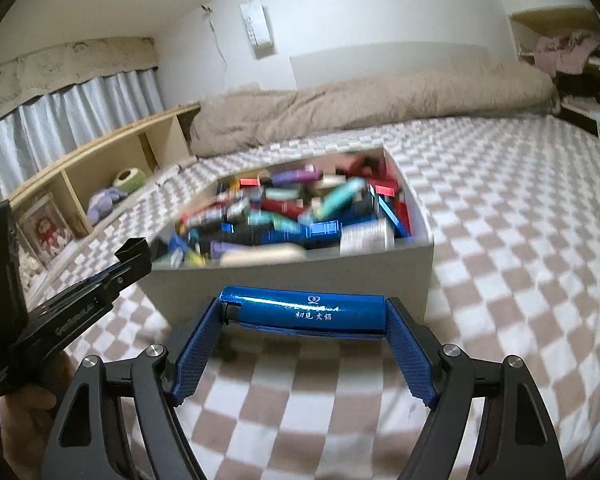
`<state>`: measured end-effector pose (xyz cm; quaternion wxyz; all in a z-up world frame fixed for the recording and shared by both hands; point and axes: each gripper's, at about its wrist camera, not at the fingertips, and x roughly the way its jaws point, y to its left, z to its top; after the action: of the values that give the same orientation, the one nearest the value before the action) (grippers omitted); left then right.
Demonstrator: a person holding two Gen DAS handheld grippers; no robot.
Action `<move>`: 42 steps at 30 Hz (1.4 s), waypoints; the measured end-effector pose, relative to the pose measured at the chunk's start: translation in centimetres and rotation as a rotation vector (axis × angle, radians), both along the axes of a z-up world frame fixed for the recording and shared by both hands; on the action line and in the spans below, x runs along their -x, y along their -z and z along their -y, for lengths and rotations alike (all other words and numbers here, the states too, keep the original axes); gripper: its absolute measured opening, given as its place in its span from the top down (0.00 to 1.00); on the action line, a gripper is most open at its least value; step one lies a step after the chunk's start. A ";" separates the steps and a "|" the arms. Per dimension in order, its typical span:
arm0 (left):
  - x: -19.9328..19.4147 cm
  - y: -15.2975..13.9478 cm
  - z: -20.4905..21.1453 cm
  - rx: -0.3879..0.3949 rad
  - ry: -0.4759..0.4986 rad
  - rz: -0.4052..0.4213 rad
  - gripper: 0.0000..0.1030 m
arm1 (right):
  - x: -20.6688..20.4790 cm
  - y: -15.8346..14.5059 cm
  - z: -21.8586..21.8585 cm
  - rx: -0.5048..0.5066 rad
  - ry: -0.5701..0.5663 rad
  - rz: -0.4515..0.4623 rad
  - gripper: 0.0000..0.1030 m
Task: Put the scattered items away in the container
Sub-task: 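Lift the black clip and blue lighter and carry them over the shoebox, then lower both items into the shoebox and open both grippers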
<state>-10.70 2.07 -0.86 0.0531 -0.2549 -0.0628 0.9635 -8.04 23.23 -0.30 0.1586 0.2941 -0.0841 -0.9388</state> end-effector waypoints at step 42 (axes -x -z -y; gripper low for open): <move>7.6 0.0 4.8 -0.171 -0.015 0.018 0.75 | 22.7 -6.1 8.6 0.001 -0.029 0.184 0.00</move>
<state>-18.31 -2.70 -0.87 0.0671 -0.2578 -0.1471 0.9526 -30.70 14.66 5.79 0.1641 0.3803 -0.0945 -0.9053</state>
